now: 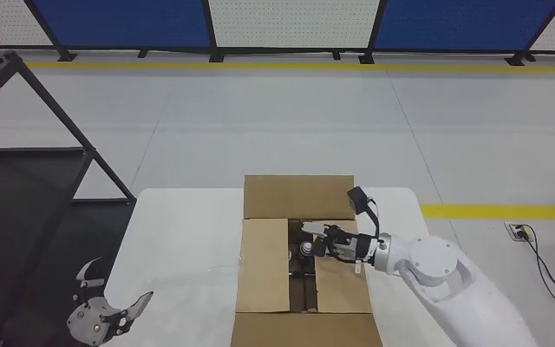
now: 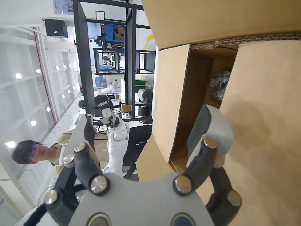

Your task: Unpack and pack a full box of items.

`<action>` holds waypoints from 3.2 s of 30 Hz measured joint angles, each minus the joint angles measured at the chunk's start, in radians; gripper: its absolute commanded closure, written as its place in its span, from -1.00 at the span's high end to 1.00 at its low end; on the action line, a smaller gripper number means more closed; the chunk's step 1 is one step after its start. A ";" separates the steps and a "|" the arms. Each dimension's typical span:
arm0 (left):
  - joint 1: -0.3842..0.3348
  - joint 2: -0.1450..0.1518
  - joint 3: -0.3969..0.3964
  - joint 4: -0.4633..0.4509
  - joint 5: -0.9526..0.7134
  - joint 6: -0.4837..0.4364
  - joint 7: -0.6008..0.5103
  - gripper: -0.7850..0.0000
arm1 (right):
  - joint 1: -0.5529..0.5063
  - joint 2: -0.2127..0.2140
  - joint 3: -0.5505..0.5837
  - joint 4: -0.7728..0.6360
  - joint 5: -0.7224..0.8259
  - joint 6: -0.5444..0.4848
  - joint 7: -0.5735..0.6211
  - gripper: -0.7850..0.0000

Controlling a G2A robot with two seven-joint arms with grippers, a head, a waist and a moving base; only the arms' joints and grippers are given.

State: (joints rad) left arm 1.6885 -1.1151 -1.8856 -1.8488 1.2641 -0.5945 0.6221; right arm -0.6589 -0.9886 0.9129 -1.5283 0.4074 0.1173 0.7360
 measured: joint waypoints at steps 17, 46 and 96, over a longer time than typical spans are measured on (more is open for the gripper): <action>0.045 0.002 -0.024 0.075 0.078 -0.034 0.161 1.00 | 0.157 -0.099 -0.206 0.115 -0.058 0.029 0.120 1.00; 0.045 0.002 -0.024 0.075 0.079 -0.034 0.161 1.00 | 0.269 -0.252 -0.270 0.185 0.220 -0.090 0.150 1.00; 0.057 -0.019 -0.043 0.069 -0.159 0.049 0.114 1.00 | 0.382 -0.626 -0.618 0.396 -0.129 0.159 -0.415 1.00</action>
State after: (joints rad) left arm 1.7450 -1.1342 -1.9281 -1.7802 1.1055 -0.5451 0.7358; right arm -0.2769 -1.6147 0.2946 -1.1320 0.2779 0.2766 0.3212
